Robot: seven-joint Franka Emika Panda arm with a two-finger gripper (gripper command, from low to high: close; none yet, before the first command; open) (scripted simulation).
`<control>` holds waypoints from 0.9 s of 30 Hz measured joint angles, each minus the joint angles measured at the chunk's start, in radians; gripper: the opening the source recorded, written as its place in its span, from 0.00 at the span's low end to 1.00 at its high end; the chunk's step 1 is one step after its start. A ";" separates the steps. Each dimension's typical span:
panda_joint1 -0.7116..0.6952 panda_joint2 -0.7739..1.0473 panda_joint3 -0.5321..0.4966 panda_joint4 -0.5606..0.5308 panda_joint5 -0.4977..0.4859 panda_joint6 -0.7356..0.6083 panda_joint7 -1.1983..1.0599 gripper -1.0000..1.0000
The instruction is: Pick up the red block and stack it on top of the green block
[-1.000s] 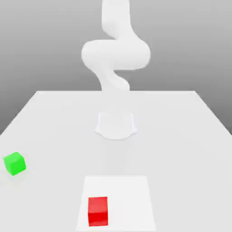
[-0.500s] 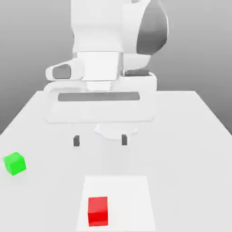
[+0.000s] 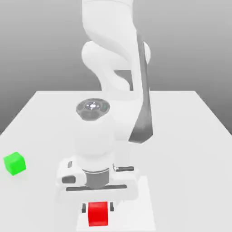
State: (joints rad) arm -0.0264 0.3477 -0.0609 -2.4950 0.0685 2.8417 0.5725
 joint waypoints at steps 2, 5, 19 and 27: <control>-0.003 0.018 0.004 0.003 0.003 0.015 -0.002 0.00; 0.005 -0.043 -0.006 -0.007 -0.009 -0.037 0.006 0.00; -0.378 -0.315 -0.353 -0.124 -0.062 -0.190 0.386 0.00; -0.526 -0.143 -0.291 -0.130 0.151 -0.031 0.336 1.00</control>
State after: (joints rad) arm -0.5522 0.2043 -0.3516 -2.6254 0.2190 2.8110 0.9081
